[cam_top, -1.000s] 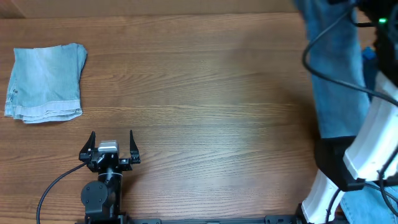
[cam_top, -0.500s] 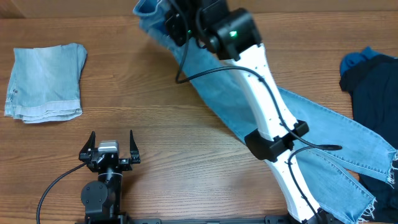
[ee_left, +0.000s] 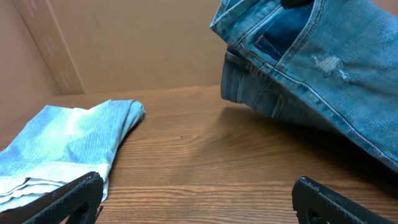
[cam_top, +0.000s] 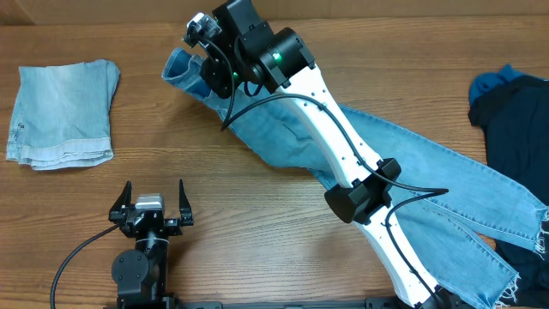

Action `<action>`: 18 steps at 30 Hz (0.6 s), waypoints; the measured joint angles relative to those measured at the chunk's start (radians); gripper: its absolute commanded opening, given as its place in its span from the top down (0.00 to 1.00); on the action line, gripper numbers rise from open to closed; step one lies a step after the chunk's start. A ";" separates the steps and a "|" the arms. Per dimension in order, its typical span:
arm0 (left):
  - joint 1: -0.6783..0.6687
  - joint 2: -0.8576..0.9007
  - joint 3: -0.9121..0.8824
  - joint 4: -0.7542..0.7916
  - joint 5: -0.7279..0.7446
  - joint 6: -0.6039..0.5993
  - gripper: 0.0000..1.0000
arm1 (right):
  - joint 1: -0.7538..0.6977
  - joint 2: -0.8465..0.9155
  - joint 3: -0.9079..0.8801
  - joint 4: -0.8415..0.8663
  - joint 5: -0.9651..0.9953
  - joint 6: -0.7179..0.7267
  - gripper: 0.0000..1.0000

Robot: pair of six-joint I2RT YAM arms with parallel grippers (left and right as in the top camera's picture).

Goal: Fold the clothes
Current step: 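Drag the grasped jeans leftward across the table with the right gripper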

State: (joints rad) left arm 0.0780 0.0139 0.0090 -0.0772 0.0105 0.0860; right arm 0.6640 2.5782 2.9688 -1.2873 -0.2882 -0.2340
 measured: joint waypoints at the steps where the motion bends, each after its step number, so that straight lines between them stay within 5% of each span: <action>1: 0.000 0.000 0.000 0.000 0.000 0.000 0.00 | 0.004 0.000 -0.005 0.001 -0.003 0.000 0.96; 6: 0.000 0.000 0.000 0.000 0.000 0.000 0.00 | 0.027 0.000 -0.095 0.040 -0.074 0.000 0.96; 9: 0.000 0.000 0.000 0.000 0.000 0.000 0.00 | 0.048 0.000 -0.140 0.074 -0.089 0.002 0.37; 10: 0.000 0.000 0.000 0.000 0.000 0.000 0.00 | 0.055 0.000 -0.156 0.088 -0.114 0.000 0.28; 13: 0.000 0.000 0.000 0.000 0.000 0.000 0.00 | 0.064 0.000 -0.156 0.114 -0.155 0.000 0.11; 18: 0.000 0.000 0.000 0.000 0.000 0.000 0.00 | 0.050 -0.006 -0.135 0.115 -0.148 0.011 0.09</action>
State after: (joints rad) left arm 0.0780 0.0139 0.0090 -0.0772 0.0105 0.0860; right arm 0.7143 2.5725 2.8338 -1.1725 -0.4366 -0.2226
